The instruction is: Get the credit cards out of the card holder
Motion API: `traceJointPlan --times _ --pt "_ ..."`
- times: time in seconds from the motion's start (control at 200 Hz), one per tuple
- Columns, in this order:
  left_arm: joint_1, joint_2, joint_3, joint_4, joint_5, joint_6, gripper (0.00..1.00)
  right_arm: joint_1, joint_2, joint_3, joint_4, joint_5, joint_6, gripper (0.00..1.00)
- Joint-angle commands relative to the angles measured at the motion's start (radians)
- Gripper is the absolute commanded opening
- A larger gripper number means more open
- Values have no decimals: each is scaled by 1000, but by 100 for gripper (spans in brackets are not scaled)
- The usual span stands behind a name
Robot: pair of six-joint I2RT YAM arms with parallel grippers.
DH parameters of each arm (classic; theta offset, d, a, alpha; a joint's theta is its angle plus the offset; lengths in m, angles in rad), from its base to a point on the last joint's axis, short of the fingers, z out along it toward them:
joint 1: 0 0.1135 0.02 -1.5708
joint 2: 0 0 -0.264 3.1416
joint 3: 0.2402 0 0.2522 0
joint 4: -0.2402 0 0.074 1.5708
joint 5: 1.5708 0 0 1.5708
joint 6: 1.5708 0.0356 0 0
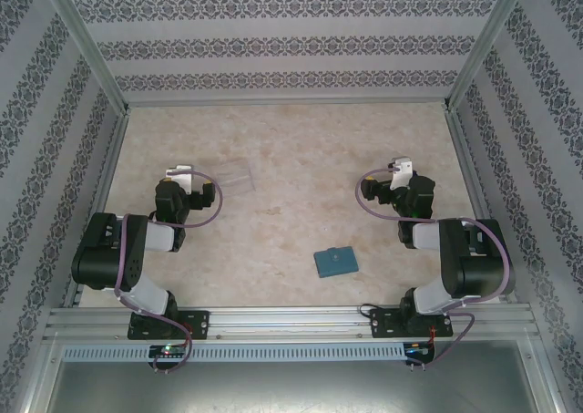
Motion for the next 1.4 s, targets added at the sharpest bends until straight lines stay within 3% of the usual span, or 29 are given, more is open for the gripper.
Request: traceJointPlan --times 0.0,0.984,1.119,1.394 --pt "2 3 1 47 20 8 100 -5 -4 -10 38 -26 -15 98" --pt "1 3 3 44 20 8 100 -6 -5 -13 41 -25 -13 98" --pt "1 2 3 45 19 7 100 3 -4 7 2 174 45 98" --pt "3 1 13 25 -64 -19 100 25 -13 20 -24 232 37 98"
